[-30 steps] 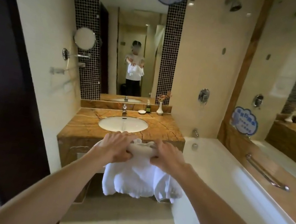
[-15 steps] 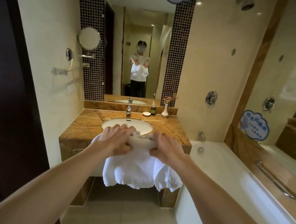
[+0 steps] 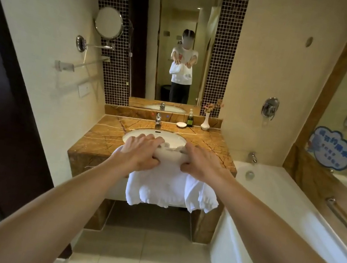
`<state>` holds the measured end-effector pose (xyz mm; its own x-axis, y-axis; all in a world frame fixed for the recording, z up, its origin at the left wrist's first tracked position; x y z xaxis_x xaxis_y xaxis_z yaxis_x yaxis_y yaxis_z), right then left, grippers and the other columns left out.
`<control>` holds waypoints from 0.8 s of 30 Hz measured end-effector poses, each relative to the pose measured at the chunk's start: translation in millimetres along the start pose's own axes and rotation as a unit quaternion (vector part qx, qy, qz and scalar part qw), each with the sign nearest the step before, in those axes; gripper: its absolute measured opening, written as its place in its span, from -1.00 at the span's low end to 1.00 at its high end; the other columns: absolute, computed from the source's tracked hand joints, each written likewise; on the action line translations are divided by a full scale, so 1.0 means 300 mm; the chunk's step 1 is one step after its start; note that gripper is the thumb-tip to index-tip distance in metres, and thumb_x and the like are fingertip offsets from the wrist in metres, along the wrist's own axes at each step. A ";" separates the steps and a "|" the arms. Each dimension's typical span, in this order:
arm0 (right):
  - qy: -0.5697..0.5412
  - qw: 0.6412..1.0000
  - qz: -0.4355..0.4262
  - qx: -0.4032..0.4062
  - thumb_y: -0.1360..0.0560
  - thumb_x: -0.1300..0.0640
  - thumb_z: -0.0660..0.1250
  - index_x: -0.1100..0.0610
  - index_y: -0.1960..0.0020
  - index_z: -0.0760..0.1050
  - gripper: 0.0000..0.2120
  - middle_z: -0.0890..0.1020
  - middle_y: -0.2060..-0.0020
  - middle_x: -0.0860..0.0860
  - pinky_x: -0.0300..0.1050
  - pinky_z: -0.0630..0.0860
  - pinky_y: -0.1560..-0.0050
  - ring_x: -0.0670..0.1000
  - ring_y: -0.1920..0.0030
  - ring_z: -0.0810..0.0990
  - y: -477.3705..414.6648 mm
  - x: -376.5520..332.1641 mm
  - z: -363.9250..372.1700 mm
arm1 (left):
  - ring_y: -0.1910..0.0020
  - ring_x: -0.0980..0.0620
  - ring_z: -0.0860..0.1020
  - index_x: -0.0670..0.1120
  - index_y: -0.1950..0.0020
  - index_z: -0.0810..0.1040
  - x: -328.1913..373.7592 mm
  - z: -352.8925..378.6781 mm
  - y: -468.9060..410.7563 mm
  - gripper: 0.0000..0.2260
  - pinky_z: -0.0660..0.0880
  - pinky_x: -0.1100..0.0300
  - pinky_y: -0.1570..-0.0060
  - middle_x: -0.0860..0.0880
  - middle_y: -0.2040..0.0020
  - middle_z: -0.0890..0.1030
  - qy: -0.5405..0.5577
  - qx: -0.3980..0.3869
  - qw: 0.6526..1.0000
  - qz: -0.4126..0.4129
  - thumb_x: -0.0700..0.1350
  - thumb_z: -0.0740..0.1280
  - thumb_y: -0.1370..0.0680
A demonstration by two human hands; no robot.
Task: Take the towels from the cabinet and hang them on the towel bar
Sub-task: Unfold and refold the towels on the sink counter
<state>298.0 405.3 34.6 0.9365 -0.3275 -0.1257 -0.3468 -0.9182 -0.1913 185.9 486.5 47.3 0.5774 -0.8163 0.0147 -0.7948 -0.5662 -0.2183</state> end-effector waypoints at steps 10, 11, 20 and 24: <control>-0.009 1.000 -0.028 -0.012 -0.41 -0.02 0.36 0.05 -0.10 0.32 -0.65 0.52 0.01 0.05 0.05 0.54 0.03 0.08 0.06 0.51 -0.234 0.084 0.113 | -0.15 -0.10 0.46 0.08 -0.34 0.34 -0.067 0.107 -0.192 -0.54 0.39 -0.02 -0.04 -0.02 -0.17 0.49 -0.014 -0.015 1.000 -0.021 0.01 0.27 -0.43; -0.008 0.999 -0.031 -0.012 -0.41 -0.02 0.36 0.04 -0.09 0.31 -0.65 0.52 0.02 0.04 0.04 0.55 0.04 0.07 0.07 0.51 -0.262 0.091 0.128 | -0.15 -0.10 0.46 0.08 -0.34 0.34 -0.079 0.123 -0.216 -0.54 0.38 -0.02 -0.04 -0.02 -0.17 0.48 -0.013 -0.019 0.999 -0.024 0.01 0.27 -0.43; -0.001 0.999 -0.024 -0.025 -0.41 -0.02 0.37 0.07 -0.11 0.33 -0.63 0.54 0.04 0.04 0.01 0.55 0.12 0.09 0.10 0.52 -0.559 0.190 0.218 | -0.13 -0.11 0.47 0.08 -0.33 0.35 -0.186 0.233 -0.518 -0.53 0.39 0.00 -0.02 -0.03 -0.15 0.49 -0.008 -0.022 1.000 -0.013 0.01 0.28 -0.42; 0.000 0.999 -0.020 -0.032 -0.44 0.01 0.37 0.09 -0.13 0.33 -0.64 0.52 0.05 0.04 -0.10 0.40 0.23 0.07 0.10 0.50 -0.699 0.227 0.242 | -0.14 -0.11 0.47 0.08 -0.35 0.34 -0.239 0.279 -0.663 -0.52 0.38 0.02 0.01 -0.03 -0.18 0.49 -0.006 -0.024 1.000 -0.007 0.01 0.28 -0.43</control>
<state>430.7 591.7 -4.4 0.9492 -0.2911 -0.1191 -0.3058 -0.9427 -0.1331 318.2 667.2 8.1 0.5898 -0.8076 0.0060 -0.7951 -0.5819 -0.1711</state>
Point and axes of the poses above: each hand's wrist, its own y-axis away from the middle knuckle, its own z-axis out of the palm, x = y × z, the point moved 10 cm from there along -y, towards the middle knuckle
